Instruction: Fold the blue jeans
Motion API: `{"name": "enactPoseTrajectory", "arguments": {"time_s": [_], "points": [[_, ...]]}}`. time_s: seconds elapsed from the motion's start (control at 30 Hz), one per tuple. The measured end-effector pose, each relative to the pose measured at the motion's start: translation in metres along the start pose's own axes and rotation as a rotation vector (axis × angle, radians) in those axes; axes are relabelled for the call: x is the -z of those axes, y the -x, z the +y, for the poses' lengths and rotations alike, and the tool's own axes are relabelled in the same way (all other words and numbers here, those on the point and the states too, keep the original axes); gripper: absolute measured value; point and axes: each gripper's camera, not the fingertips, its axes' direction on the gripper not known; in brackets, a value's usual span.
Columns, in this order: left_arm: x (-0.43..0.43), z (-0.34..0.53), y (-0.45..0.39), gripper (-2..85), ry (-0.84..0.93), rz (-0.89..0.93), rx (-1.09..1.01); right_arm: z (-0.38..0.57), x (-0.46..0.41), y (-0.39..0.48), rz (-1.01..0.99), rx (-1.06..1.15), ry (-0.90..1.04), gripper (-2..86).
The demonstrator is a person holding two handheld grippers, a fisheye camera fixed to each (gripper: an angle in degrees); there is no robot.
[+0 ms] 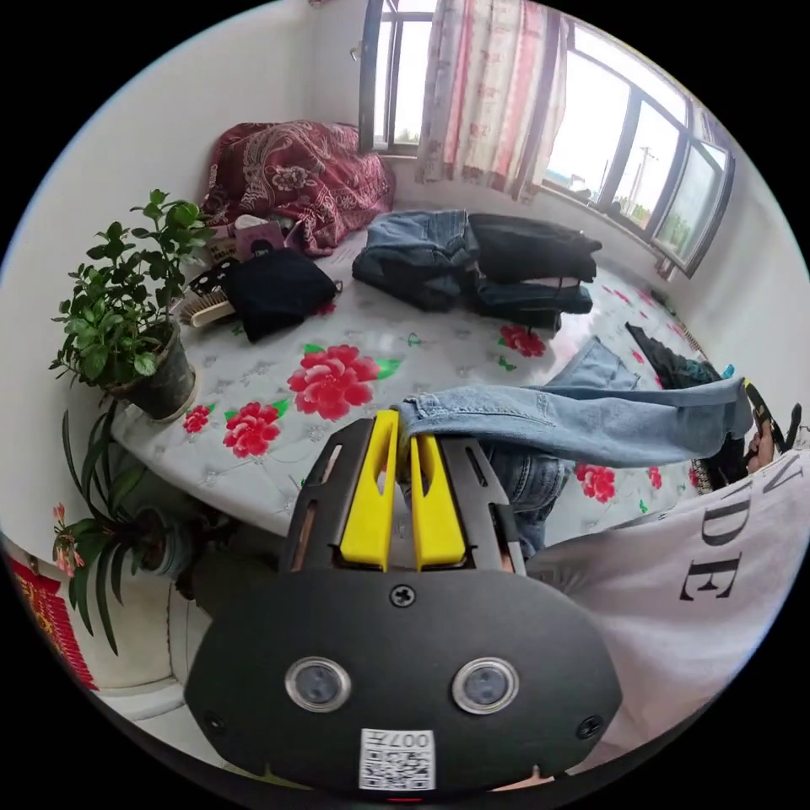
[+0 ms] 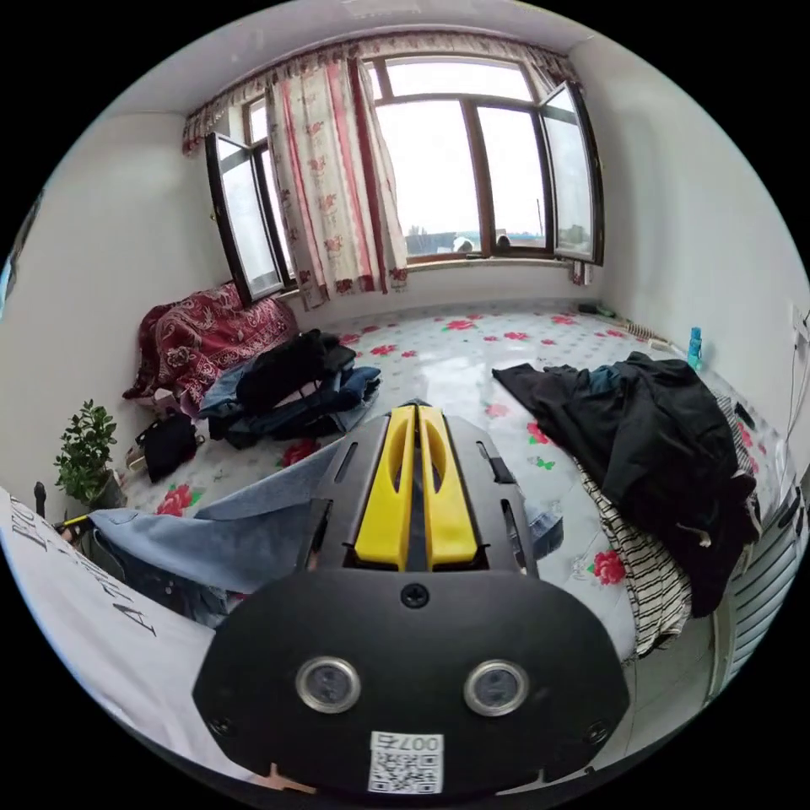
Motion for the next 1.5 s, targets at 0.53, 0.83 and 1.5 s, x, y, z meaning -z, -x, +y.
{"name": "enactPoseTrajectory", "arguments": {"time_s": [0.53, 0.83, 1.5], "points": [[-0.177, -0.159, 0.042, 5.7, 0.204, -0.243, 0.3, -0.141, -0.263, 0.073, -0.23, -0.094, 0.363, 5.0], [-0.191, -0.079, -0.139, 7.6, 0.406, -0.12, -0.347, 0.016, -0.381, 0.021, 0.043, -0.017, 0.831, 6.8], [-0.234, -0.135, -0.107, -1.0, 0.839, -0.337, -0.951, 0.096, -0.289, 0.047, 0.027, -0.034, 1.059, 1.4]]}}
